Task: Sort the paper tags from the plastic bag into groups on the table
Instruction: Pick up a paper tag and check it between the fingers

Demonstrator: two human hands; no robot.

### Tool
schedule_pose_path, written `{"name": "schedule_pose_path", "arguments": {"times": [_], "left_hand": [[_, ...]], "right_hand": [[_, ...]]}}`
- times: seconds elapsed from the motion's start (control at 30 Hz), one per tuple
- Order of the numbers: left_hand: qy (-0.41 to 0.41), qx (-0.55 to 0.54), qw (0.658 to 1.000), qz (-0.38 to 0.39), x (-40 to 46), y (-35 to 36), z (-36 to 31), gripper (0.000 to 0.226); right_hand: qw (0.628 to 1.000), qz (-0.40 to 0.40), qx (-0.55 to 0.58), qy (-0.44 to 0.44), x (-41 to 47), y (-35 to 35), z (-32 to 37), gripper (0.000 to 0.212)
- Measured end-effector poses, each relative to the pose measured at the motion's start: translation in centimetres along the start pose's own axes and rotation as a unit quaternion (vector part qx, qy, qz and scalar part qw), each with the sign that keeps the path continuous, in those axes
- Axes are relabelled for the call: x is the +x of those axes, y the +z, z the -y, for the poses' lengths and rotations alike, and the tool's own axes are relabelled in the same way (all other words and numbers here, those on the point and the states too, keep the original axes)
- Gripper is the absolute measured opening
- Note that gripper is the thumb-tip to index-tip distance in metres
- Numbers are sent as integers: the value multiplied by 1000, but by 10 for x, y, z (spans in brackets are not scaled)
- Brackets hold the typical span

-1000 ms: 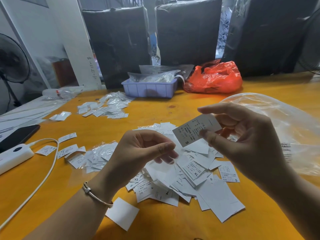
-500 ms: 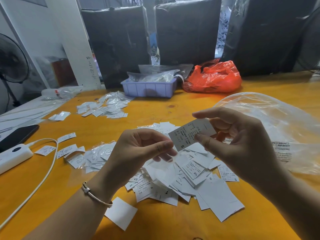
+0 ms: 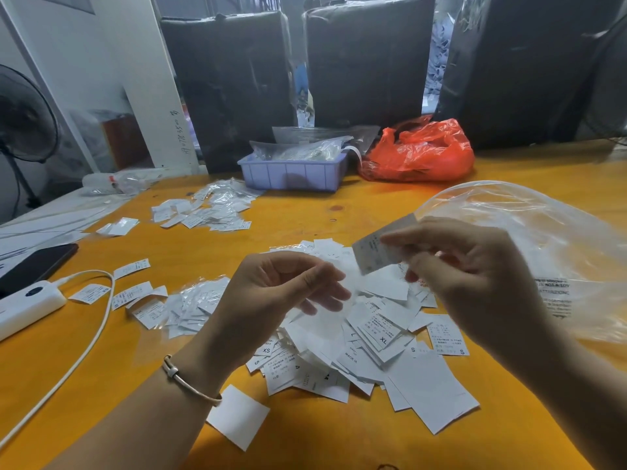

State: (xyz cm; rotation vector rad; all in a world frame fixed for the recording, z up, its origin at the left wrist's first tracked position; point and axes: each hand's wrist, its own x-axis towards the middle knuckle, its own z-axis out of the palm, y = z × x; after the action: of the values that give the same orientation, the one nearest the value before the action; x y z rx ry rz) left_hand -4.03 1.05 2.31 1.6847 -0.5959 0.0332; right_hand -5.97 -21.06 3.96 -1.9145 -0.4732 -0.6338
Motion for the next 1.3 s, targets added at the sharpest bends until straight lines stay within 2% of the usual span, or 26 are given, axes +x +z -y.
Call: {"name": "schedule_pose_path", "arguments": {"times": [0.07, 0.13, 0.23, 0.33, 0.43, 0.6, 0.73, 0.8, 0.9, 1.0, 1.17, 1.3], "left_hand": [[11, -4, 1000, -8, 0, 0, 0, 22], [17, -16, 1000, -2, 0, 0, 0, 27], [14, -35, 999, 29, 1, 1, 0, 32], [-4, -19, 999, 41, 2, 2, 0, 39], [-18, -6, 999, 40, 1, 2, 0, 43], [2, -4, 999, 32, 2, 4, 0, 13], [19, -3, 1000, 10, 0, 3, -1, 11], [23, -3, 1000, 3, 0, 3, -1, 10], [27, -7, 1000, -9, 0, 2, -2, 11], [31, -10, 999, -8, 0, 1, -2, 10], [33, -7, 999, -9, 0, 1, -3, 9], [33, -11, 999, -2, -1, 1, -3, 7]], "right_hand": [[995, 96, -21, 10, -1, 4, 0, 16], [986, 167, -23, 11, -4, 9, 0, 28], [979, 201, 39, 8, -7, 15, -2, 25], [975, 184, 117, 27, -6, 14, -6, 23], [977, 169, 123, 27, -5, 12, -7, 21], [984, 165, 60, 14, -6, 14, -8, 22], [987, 156, 40, -6, -5, 13, -3, 21], [993, 112, 40, -18, -2, 7, 1, 20], [998, -38, 30, -46, 3, -6, 3, 8], [989, -111, 26, -97, 3, -16, 10, 23], [979, -79, -22, -186, -2, -12, 20, 41], [974, -54, -67, -209, -4, -6, 18, 39]]}}
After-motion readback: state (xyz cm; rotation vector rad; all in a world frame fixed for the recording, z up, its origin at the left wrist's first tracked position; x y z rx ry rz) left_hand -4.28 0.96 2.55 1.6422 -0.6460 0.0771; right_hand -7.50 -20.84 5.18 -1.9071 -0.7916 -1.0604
